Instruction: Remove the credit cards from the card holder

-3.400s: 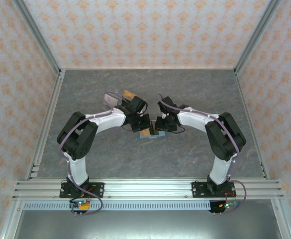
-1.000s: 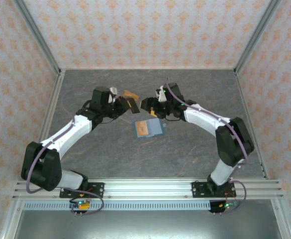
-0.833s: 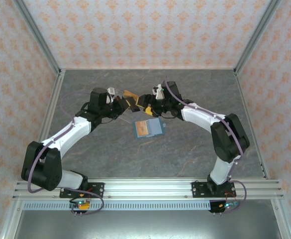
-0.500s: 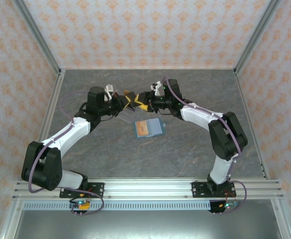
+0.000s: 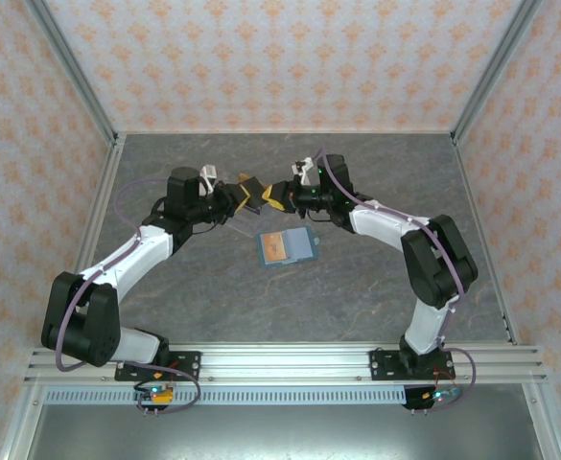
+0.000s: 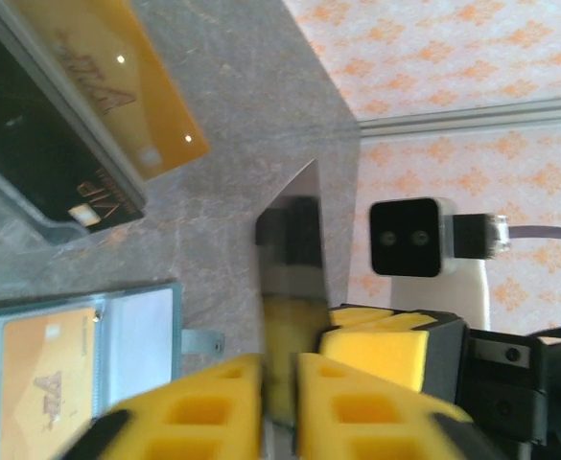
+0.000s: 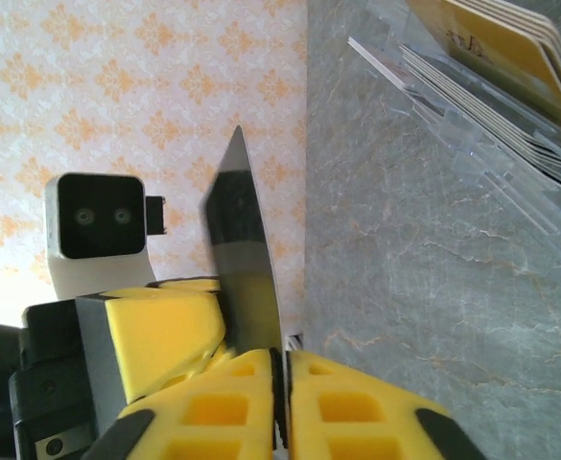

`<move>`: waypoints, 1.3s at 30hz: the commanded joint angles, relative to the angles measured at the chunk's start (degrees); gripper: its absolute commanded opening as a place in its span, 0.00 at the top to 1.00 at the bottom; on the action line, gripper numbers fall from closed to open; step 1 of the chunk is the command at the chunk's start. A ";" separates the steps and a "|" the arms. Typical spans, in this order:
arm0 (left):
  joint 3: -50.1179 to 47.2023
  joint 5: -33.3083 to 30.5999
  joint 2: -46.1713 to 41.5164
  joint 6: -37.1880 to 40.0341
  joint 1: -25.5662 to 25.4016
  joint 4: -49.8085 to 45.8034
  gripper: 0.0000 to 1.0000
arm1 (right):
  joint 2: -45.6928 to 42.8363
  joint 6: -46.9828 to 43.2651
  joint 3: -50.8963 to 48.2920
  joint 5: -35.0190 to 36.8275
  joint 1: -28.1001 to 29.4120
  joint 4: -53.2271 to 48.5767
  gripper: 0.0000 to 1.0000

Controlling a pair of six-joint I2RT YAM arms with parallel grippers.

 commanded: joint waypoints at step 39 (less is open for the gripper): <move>-1.68 -23.65 -1.67 9.99 4.47 -32.29 0.00 | 10.78 -82.59 25.44 36.81 10.98 -28.79 1.00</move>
